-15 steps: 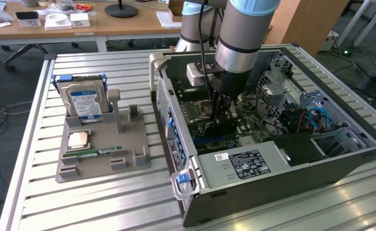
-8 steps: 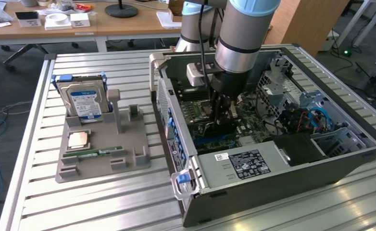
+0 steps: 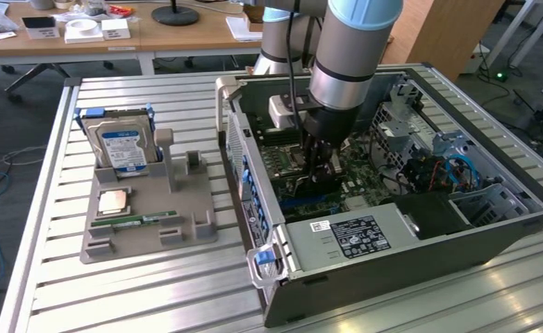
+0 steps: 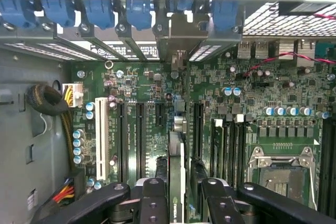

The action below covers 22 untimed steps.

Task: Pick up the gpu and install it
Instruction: 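Insert the gpu into the slot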

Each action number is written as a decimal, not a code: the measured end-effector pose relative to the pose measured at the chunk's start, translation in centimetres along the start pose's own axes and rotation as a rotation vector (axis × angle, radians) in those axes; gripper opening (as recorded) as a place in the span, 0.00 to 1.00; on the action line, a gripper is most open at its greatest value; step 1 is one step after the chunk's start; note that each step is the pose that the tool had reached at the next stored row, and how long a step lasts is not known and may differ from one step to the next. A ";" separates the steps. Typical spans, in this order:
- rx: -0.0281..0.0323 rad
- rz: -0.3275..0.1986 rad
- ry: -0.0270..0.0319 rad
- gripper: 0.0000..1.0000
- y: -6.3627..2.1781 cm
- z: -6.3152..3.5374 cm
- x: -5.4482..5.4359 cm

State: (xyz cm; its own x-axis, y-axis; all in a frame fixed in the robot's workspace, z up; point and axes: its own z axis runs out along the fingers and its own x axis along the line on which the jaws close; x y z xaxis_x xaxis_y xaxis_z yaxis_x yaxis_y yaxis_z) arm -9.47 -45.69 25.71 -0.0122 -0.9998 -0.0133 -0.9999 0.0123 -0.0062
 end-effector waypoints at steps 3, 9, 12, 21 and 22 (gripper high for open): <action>-0.0001 0.000 0.0003 0.32 0.00 0.18 0.0; 0.0000 0.000 0.0002 0.32 0.00 0.19 0.0; -0.0001 0.000 0.0002 0.25 0.00 0.19 0.0; 0.0000 0.000 -0.0001 0.25 0.00 0.20 0.0; 0.0000 0.000 -0.0001 0.25 0.00 0.20 0.0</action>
State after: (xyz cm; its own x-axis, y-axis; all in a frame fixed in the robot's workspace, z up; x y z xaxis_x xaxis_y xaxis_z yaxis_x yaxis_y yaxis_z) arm -9.47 -45.73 25.50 -0.0122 -0.9998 -0.0135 -0.9999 0.0123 -0.0062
